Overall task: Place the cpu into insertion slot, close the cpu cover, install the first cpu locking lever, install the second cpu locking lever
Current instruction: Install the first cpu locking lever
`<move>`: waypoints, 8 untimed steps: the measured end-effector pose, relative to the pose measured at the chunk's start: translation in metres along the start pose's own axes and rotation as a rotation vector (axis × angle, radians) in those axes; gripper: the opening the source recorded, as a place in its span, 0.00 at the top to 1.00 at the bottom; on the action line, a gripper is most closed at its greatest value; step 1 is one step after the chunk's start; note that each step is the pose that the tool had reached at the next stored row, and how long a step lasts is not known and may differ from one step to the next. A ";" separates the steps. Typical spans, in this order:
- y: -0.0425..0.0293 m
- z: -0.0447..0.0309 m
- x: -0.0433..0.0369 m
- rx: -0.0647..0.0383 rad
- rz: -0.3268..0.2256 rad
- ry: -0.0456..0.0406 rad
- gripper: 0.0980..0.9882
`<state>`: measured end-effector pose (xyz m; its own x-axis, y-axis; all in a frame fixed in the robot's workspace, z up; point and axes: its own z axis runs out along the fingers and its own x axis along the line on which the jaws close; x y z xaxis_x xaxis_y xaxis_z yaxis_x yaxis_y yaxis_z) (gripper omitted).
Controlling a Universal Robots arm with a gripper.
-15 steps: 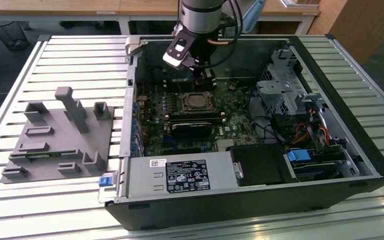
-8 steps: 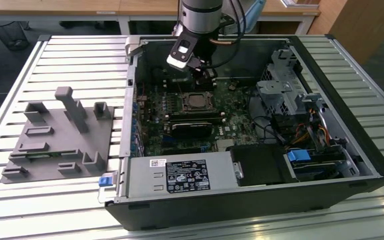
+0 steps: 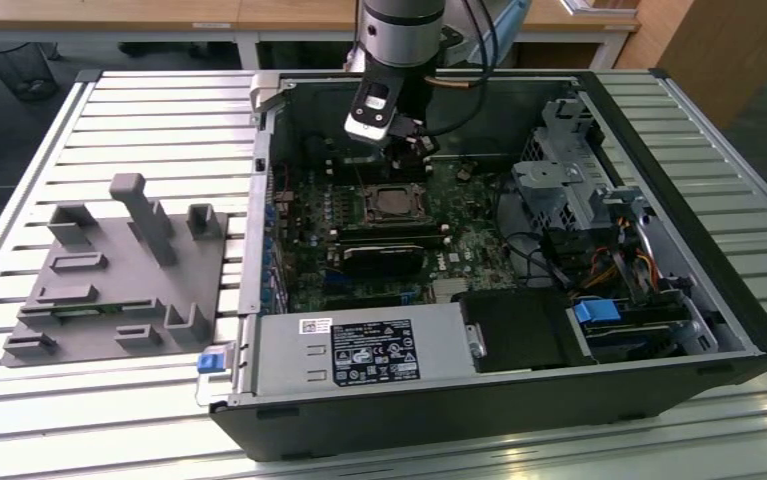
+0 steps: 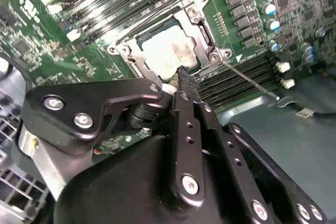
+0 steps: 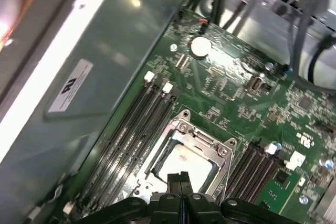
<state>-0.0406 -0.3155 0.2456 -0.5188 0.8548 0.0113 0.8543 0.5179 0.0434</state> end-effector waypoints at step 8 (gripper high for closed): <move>0.0000 0.0000 0.0000 0.001 -0.096 0.0041 0.99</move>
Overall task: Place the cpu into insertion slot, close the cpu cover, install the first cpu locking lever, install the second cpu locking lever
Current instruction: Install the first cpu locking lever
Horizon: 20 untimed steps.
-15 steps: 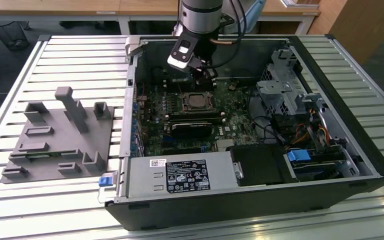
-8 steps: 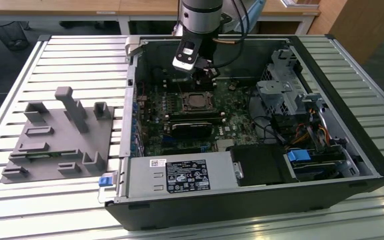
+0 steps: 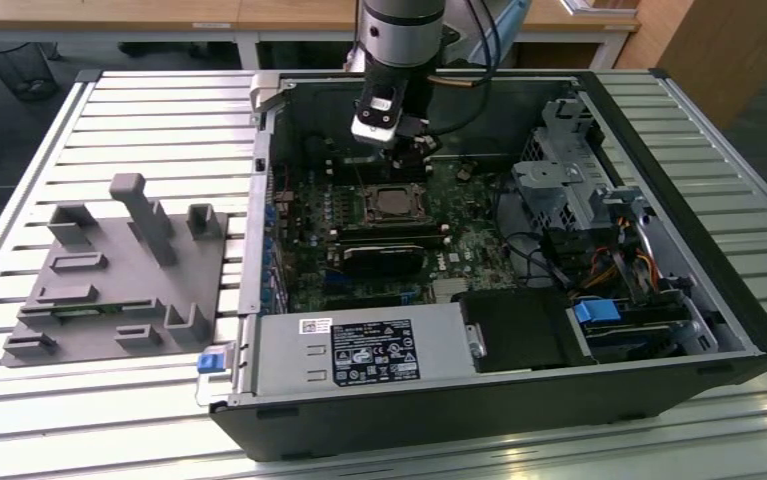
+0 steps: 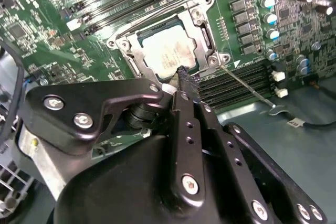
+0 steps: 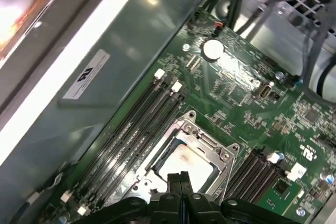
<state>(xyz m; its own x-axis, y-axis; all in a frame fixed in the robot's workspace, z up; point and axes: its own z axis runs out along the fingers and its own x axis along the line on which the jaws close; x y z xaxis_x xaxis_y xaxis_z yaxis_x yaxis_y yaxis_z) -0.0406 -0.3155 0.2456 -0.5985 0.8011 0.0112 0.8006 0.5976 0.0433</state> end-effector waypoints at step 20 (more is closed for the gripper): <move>0.0000 0.0000 0.0000 0.003 -0.269 0.0117 0.99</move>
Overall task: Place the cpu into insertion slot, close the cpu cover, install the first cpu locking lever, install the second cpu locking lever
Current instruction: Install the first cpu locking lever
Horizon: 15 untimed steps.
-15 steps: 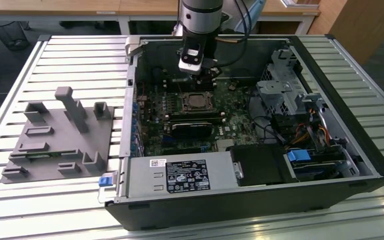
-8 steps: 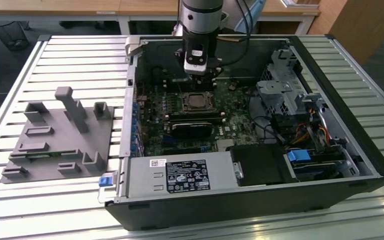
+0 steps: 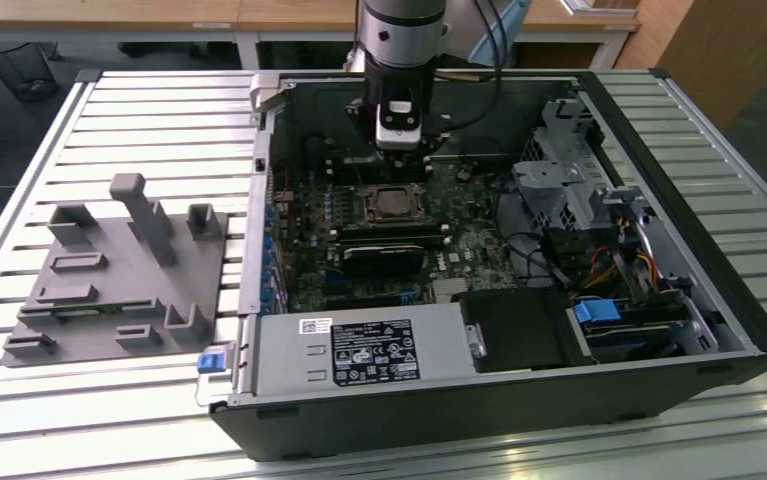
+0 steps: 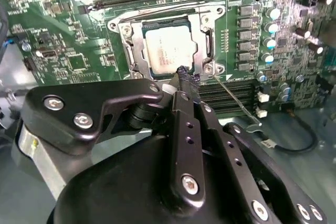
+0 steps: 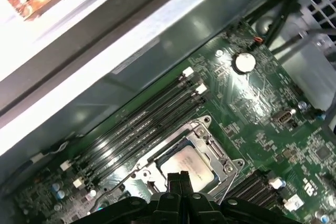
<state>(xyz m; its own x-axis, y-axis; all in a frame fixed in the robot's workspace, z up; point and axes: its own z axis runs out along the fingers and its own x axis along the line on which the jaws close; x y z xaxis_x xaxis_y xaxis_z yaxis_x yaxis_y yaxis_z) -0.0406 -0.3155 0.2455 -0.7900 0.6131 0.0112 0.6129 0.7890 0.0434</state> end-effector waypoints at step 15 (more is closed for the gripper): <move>0.0000 0.0001 0.0000 0.003 -0.268 0.0116 0.99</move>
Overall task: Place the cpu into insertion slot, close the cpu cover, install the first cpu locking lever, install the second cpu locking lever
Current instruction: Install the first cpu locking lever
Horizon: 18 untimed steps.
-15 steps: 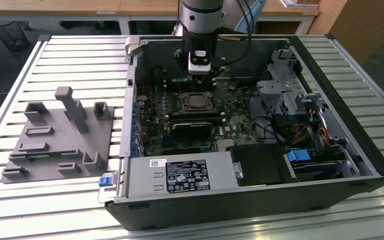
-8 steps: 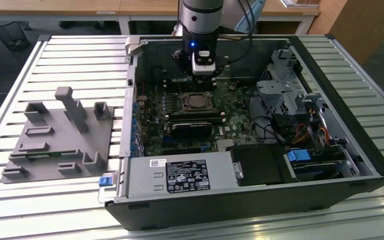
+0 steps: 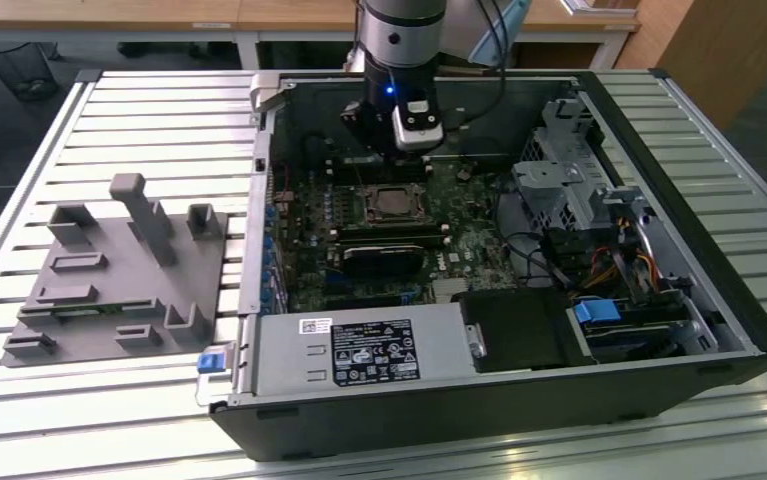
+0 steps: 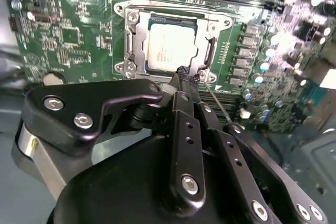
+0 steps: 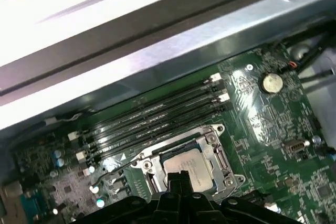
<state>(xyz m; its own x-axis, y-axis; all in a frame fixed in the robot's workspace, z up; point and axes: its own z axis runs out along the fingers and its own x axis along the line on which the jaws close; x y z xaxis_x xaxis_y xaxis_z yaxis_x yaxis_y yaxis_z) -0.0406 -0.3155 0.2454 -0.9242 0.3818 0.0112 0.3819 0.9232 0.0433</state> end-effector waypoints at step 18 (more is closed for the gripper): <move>0.0000 0.0001 0.0000 0.004 -0.318 0.0138 0.99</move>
<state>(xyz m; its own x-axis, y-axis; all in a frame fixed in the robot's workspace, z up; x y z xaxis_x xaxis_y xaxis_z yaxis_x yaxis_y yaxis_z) -0.0406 -0.3155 0.2453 -0.9972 0.0739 0.0112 0.0743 0.9963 0.0433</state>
